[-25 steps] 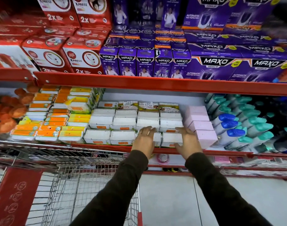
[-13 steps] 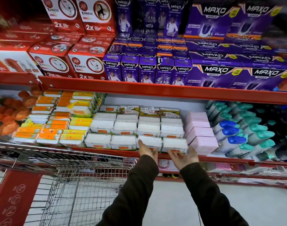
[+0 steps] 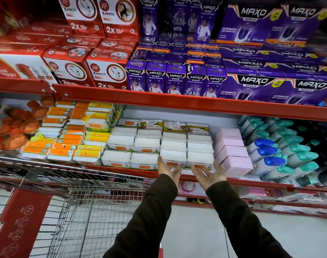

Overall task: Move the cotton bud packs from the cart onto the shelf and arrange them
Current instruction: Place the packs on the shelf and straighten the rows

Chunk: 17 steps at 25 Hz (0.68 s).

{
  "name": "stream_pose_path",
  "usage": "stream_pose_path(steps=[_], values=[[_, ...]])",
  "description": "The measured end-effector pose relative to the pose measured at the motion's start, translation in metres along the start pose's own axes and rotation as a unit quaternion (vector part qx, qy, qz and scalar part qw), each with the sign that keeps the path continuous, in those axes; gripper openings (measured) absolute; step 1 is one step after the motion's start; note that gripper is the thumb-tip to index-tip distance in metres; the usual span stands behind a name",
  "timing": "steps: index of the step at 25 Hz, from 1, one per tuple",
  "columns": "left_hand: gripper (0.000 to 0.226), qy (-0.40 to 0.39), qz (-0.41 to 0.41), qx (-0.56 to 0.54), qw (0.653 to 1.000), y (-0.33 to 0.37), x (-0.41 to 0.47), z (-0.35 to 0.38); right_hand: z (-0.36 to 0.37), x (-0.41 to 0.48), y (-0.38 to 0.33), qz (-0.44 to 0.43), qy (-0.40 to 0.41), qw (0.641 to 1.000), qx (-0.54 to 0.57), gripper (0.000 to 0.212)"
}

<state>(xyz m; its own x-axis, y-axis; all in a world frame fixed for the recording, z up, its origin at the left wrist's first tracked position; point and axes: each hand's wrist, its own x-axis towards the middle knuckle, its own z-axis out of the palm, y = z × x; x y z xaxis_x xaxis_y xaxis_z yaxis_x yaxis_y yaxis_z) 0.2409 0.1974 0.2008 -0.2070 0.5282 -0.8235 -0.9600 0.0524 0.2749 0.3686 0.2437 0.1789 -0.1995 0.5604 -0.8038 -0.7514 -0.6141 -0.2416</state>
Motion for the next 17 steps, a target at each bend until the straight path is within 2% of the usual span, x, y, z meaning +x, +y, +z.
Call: stream_pose_path(steps=[3, 8, 12, 17], values=[[0.069, 0.041, 0.012, -0.038, 0.998, 0.003, -0.007, -0.022, 0.001, -0.007, 0.022, 0.028, 0.007, 0.999, 0.016, 0.068], [0.066, 0.087, 0.088, -0.064, 0.99, 0.04, -0.002, -0.045, 0.027, -0.011, 0.063, 0.064, 0.0, 0.998, 0.007, 0.072], [0.065, 0.076, 0.089, -0.06, 0.991, 0.068, 0.0, -0.041, 0.042, 0.001, 0.071, 0.065, -0.003, 0.998, 0.012, 0.077], [0.059, 0.054, 0.078, -0.002, 0.996, 0.08, 0.009, -0.03, 0.042, 0.015, 0.068, 0.061, -0.008, 0.998, -0.005, 0.076]])
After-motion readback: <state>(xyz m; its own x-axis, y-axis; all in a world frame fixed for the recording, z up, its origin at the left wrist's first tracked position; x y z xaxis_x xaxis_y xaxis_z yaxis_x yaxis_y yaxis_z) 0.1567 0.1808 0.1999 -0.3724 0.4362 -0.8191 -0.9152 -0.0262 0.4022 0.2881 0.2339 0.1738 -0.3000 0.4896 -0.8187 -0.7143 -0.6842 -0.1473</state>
